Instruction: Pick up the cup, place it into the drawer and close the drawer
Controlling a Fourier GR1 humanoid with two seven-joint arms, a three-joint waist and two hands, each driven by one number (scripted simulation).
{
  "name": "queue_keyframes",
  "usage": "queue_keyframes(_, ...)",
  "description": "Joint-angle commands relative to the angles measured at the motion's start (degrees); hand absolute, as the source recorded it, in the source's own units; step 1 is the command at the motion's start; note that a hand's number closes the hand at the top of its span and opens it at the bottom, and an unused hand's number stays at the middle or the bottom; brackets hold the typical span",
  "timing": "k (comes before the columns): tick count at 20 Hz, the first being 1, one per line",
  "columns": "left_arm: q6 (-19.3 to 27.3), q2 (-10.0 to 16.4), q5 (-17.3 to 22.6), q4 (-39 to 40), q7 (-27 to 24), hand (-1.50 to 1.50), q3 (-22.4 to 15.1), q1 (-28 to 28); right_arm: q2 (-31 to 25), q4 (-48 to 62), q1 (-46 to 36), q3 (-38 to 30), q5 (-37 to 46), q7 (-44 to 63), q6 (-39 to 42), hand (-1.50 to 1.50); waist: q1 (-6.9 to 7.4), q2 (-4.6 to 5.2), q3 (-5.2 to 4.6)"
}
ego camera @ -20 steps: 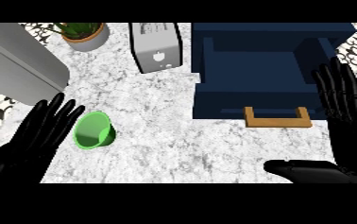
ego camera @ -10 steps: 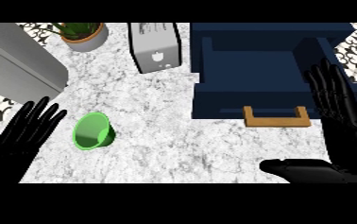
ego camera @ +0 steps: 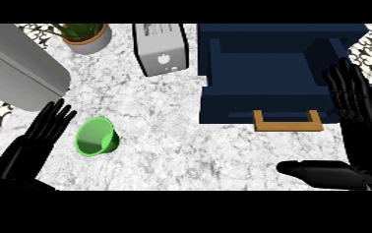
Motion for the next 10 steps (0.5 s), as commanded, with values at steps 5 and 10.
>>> queue_keyframes(5, 1.01, 0.66, -14.07, 18.68, -15.95, -1.50, 1.04, -3.18, -0.47, -1.94, -1.68, -1.38, -1.63, 2.79, 0.85, -1.50, -0.11, 0.00, -0.02)
queue_keyframes(10, 3.49, 1.16, -18.73, 34.63, -23.96, -1.50, 0.73, -11.45, -0.50, 7.06, -5.33, -2.46, -0.38, -1.67, 1.18, -1.50, -0.05, 0.07, -0.01)
